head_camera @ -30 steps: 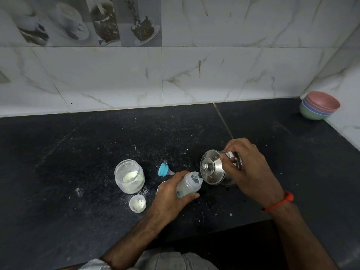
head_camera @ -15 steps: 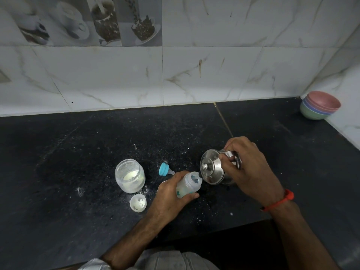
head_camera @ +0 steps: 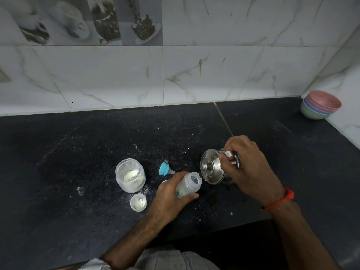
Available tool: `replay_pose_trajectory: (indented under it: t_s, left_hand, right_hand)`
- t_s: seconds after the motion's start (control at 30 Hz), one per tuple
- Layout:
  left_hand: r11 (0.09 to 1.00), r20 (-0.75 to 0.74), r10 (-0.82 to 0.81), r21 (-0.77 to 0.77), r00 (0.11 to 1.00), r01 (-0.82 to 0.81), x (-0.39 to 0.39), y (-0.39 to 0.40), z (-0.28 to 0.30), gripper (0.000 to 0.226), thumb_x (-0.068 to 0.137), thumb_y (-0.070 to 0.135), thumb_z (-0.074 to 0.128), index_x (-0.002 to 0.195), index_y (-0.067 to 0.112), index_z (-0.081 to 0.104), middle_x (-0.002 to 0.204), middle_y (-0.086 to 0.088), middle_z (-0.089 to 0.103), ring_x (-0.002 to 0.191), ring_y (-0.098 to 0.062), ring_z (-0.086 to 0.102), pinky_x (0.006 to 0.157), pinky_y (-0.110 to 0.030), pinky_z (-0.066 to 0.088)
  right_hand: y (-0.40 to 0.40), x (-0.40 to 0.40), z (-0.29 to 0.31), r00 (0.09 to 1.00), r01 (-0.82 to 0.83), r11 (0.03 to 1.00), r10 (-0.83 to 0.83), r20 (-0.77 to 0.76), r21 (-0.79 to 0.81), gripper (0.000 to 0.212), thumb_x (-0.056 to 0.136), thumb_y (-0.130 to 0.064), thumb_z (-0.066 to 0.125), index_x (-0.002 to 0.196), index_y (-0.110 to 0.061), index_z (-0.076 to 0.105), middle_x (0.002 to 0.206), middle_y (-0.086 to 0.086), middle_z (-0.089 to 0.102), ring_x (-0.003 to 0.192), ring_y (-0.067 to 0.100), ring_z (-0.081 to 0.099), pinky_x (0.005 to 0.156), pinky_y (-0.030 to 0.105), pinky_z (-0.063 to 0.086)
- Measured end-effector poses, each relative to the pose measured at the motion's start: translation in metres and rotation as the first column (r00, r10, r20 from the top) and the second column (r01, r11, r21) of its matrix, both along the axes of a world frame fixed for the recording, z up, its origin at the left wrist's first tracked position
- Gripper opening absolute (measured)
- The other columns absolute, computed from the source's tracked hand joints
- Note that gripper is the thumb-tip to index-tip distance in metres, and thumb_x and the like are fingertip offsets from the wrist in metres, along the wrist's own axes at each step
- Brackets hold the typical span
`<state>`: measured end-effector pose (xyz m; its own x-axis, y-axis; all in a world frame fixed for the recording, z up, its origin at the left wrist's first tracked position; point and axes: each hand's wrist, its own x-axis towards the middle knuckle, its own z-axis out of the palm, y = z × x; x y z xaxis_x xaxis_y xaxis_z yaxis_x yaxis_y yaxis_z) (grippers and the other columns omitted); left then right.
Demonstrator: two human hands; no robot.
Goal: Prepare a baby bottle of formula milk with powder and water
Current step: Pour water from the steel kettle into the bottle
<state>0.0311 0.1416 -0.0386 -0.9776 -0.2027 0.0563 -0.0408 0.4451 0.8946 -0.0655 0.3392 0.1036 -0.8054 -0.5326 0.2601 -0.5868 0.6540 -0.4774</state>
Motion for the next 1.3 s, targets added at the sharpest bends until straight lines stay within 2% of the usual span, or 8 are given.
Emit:
replay_pose_trajectory:
  t_s: [0.13,0.3,0.5,1.3]
  left_hand:
    - [1.0,0.012,-0.005,0.0,1.0,0.005,0.001,-0.001,-0.001,0.062,0.077,0.041,0.089,0.131,0.037,0.06,0.122,0.022,0.068,0.117,0.001,0.062,0.095,-0.012,0.049]
    - [1.0,0.02,0.001,-0.013,1.0,0.0,0.001,-0.001,-0.001,0.063,0.076,0.041,0.09,0.132,0.035,0.061,0.122,0.023,0.067,0.117,0.003,0.061,0.094,-0.006,0.045]
    - [1.0,0.029,0.003,-0.023,1.0,-0.002,0.0,-0.002,-0.003,0.063,0.076,0.042,0.089,0.132,0.035,0.061,0.122,0.022,0.068,0.117,0.0,0.061,0.097,-0.014,0.049]
    - [1.0,0.033,0.008,-0.029,0.999,-0.007,0.003,-0.003,-0.006,0.062,0.075,0.04,0.091,0.128,0.042,0.059,0.118,0.026,0.067,0.115,0.007,0.059,0.091,-0.003,0.043]
  right_hand:
    - [0.0,0.0,0.0,1.0,0.0,1.0,0.0,-0.014,-0.003,0.016,0.092,-0.023,0.067,0.084,-0.023,0.053,0.101,-0.01,0.053,0.094,0.019,0.054,0.076,0.013,0.035]
    - [0.0,-0.001,0.001,1.0,-0.004,1.0,0.004,-0.016,0.001,0.014,0.092,-0.029,0.063,0.084,-0.024,0.053,0.102,-0.01,0.053,0.096,0.018,0.054,0.076,0.014,0.035]
    - [0.0,0.0,0.004,1.0,-0.006,1.0,0.006,-0.015,0.0,0.014,0.092,-0.032,0.06,0.084,-0.023,0.052,0.102,-0.01,0.053,0.098,0.018,0.054,0.077,0.014,0.035]
    - [0.003,0.002,0.011,1.0,-0.014,1.0,0.014,-0.01,-0.001,0.014,0.091,-0.035,0.059,0.083,-0.031,0.048,0.104,-0.011,0.051,0.099,0.016,0.053,0.077,0.013,0.034]
